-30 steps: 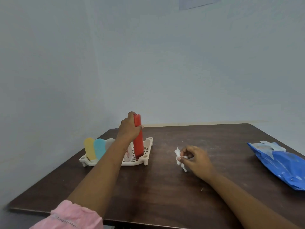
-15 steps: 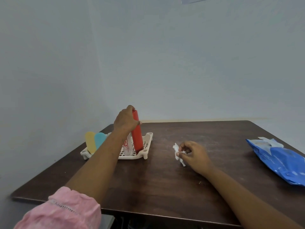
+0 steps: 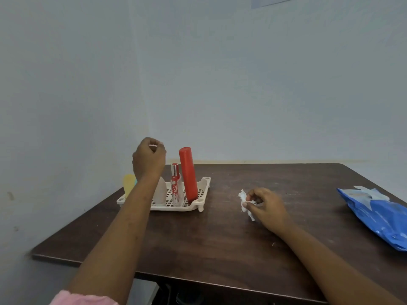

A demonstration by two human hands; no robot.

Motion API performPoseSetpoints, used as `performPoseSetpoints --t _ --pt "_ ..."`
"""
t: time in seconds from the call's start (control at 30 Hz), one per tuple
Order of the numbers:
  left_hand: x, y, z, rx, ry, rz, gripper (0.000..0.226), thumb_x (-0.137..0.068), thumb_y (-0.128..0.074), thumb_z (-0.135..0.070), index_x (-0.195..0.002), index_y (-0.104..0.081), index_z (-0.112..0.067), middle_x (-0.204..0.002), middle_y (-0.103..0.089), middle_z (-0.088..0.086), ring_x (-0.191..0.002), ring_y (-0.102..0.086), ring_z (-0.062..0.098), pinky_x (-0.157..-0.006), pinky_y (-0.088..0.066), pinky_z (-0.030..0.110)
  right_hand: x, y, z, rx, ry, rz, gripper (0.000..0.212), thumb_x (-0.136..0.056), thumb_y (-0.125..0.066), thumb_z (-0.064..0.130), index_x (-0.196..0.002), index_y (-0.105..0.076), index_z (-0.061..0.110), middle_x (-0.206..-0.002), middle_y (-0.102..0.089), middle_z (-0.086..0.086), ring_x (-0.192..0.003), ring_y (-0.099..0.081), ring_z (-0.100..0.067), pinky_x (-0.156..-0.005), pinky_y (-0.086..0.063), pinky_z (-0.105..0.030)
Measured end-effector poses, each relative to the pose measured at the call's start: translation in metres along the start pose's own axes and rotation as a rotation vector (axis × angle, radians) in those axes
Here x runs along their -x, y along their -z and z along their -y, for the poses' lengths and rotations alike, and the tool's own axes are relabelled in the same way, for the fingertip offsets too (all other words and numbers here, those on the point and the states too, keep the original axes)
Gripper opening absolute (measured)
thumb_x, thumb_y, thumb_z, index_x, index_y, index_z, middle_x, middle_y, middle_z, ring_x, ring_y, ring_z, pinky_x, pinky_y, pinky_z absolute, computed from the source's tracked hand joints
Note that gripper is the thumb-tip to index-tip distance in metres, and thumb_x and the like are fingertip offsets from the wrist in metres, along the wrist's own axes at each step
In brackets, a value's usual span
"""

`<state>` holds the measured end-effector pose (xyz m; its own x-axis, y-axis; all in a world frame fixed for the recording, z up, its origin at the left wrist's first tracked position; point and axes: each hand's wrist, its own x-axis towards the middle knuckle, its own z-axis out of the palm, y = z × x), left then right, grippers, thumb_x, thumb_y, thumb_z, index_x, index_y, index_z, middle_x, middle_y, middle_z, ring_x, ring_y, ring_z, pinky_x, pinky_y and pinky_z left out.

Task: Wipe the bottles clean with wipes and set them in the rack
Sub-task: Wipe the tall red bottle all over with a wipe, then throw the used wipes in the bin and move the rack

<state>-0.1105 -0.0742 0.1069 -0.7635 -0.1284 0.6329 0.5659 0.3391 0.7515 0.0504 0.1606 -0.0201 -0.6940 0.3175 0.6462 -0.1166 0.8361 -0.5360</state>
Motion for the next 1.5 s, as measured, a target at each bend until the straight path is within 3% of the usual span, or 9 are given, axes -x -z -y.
performPoseSetpoints --t 0.23,0.43,0.63,0.83,0.97,1.17,1.3,1.4,1.5 --pt "0.03 -0.004 0.008 -0.002 0.083 0.091 0.005 -0.093 -0.055 -0.023 -0.091 -0.059 -0.023 -0.088 -0.07 0.0 -0.078 -0.066 0.015 -0.072 -0.056 0.034 0.007 0.008 0.004 0.0 -0.025 -0.08 0.014 -0.08 -0.071 0.013 -0.077 -0.059 0.02 -0.077 -0.057 0.013 -0.075 -0.055 0.002 -0.061 -0.036 -0.004" --pt "0.053 -0.008 -0.004 0.043 0.143 0.142 0.008 -0.091 -0.054 -0.021 -0.086 -0.059 -0.025 -0.086 -0.069 -0.001 -0.077 -0.066 0.016 -0.073 -0.057 0.036 0.024 0.023 0.007 -0.009 -0.044 -0.097 0.025 -0.088 -0.064 0.02 -0.112 -0.064 0.025 -0.098 -0.059 0.008 -0.088 -0.055 0.004 -0.069 -0.039 -0.001" --pt "0.103 -0.029 -0.034 0.172 0.111 0.387 0.013 -0.088 -0.057 -0.02 -0.077 -0.059 -0.025 -0.081 -0.07 -0.002 -0.078 -0.066 0.02 -0.077 -0.056 0.04 0.049 0.049 0.019 0.005 -0.038 -0.193 0.017 -0.088 -0.064 0.013 -0.102 -0.072 0.018 -0.093 -0.06 -0.001 -0.082 -0.058 -0.002 -0.071 -0.041 -0.005" --pt "0.192 -0.07 -0.091 0.309 0.125 0.675 0.015 -0.089 -0.056 -0.018 -0.076 -0.059 -0.023 -0.07 -0.069 -0.007 -0.053 -0.059 0.015 -0.064 -0.053 0.033 0.103 0.109 0.018 0.102 -0.103 -0.353 0.014 -0.083 -0.068 0.004 -0.094 -0.073 0.011 -0.086 -0.062 -0.002 -0.078 -0.054 -0.005 -0.072 -0.034 0.0" --pt "0.28 -0.087 -0.144 0.471 0.118 0.885 0.012 -0.088 -0.057 -0.014 -0.078 -0.059 -0.02 -0.07 -0.069 -0.003 -0.047 -0.055 0.012 -0.052 -0.043 0.023 0.152 0.176 0.01 0.103 -0.239 -0.532 0.01 -0.082 -0.071 0.007 -0.092 -0.074 0.005 -0.094 -0.069 0.0 -0.089 -0.061 -0.006 -0.077 -0.036 0.002" --pt "0.414 -0.094 -0.2 0.673 0.037 1.468 0.008 -0.092 -0.057 -0.008 -0.087 -0.061 -0.014 -0.073 -0.068 0.001 -0.053 -0.057 0.013 -0.05 -0.046 0.022 0.263 0.283 -0.015 0.198 -0.495 -0.754 0.012 -0.085 -0.069 0.017 -0.096 -0.075 0.016 -0.085 -0.069 0.007 -0.065 -0.056 0.012 -0.061 -0.038 -0.003" --pt "0.491 -0.114 -0.187 0.555 0.067 1.72 0.011 -0.092 -0.057 -0.008 -0.085 -0.062 -0.015 -0.076 -0.069 0.002 -0.054 -0.058 0.012 -0.049 -0.047 0.022 0.358 0.315 -0.06 0.239 -0.788 -0.918 0.013 -0.083 -0.071 0.024 -0.093 -0.074 0.016 -0.076 -0.07 -0.001 -0.06 -0.056 0.003 -0.06 -0.039 -0.007" --pt "0.543 -0.133 -0.163 0.382 0.141 1.828 0.01 -0.093 -0.056 -0.008 -0.085 -0.06 -0.013 -0.077 -0.068 0.003 -0.053 -0.057 0.011 -0.048 -0.045 0.02 0.422 0.31 -0.095 0.224 -0.992 -0.923 0.012 -0.081 -0.073 0.025 -0.088 -0.074 0.015 -0.064 -0.062 0.008 -0.051 -0.052 0.01 -0.059 -0.038 -0.004" --pt "0.589 -0.148 -0.136 0.19 0.21 1.884 0.01 -0.093 -0.055 -0.009 -0.085 -0.06 -0.014 -0.078 -0.068 0.001 -0.054 -0.057 0.009 -0.046 -0.044 0.018 0.472 0.287 -0.126 0.18 -1.144 -0.896 0.01 -0.079 -0.076 0.019 -0.085 -0.072 0.012 -0.067 -0.062 0.007 -0.052 -0.053 0.009 -0.058 -0.039 -0.002"
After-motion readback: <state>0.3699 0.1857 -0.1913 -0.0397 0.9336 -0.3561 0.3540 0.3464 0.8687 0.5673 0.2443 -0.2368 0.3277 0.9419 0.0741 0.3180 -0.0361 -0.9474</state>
